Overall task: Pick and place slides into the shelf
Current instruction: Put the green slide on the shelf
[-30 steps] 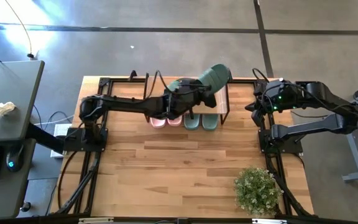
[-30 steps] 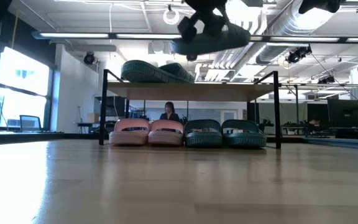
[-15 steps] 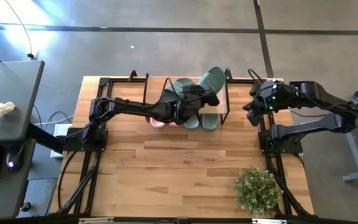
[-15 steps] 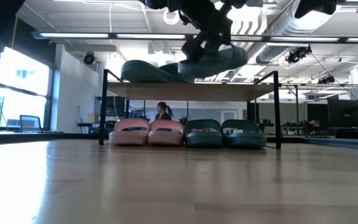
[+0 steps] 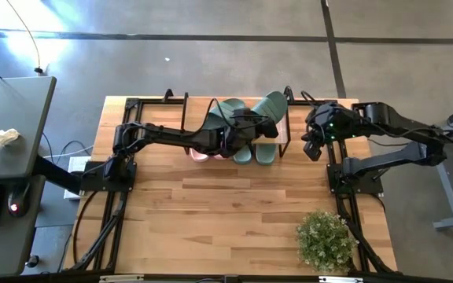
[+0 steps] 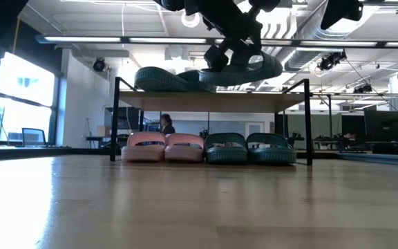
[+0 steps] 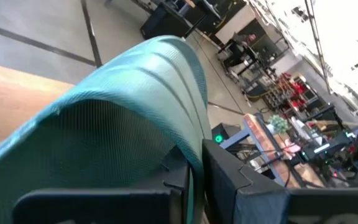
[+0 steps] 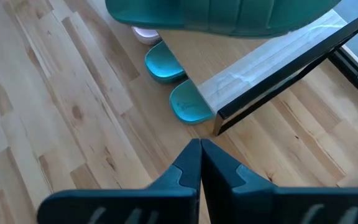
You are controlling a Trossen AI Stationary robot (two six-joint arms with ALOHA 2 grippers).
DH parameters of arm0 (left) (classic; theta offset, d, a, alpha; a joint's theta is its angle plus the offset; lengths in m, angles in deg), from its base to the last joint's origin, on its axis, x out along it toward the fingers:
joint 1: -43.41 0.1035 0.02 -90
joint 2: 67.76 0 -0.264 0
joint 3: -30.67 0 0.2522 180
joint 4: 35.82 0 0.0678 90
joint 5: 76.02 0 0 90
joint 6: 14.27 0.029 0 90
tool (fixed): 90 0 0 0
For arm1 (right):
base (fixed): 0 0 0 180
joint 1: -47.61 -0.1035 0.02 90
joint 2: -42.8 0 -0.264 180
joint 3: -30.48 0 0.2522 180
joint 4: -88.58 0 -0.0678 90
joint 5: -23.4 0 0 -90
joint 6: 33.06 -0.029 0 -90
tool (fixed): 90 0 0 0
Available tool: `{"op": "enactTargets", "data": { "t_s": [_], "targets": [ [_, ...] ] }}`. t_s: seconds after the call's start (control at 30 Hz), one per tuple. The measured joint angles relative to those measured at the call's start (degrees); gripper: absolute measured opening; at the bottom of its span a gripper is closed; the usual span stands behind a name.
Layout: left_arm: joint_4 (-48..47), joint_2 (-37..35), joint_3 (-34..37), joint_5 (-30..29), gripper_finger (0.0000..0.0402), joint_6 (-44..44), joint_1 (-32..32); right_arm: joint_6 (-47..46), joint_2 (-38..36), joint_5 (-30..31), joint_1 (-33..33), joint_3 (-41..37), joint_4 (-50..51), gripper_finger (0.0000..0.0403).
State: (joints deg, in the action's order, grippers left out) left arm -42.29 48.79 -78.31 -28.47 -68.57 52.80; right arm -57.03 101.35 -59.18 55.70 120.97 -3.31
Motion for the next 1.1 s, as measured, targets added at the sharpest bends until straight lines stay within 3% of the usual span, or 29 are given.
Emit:
{"op": "enactTargets", "data": {
  "t_s": [0.77,1.1],
  "targets": [
    [-0.2,-0.1,0.0,0.9,0.0175,3.9,0.0,-0.4,-0.1,-0.1,0.0,0.0,0.0,0.0],
    [1.6,-0.1,0.0,3.1,0.0207,10.4,0.0,-0.4,-0.1,-0.5,0.0,0.0,0.0,0.0]
  ]
}}
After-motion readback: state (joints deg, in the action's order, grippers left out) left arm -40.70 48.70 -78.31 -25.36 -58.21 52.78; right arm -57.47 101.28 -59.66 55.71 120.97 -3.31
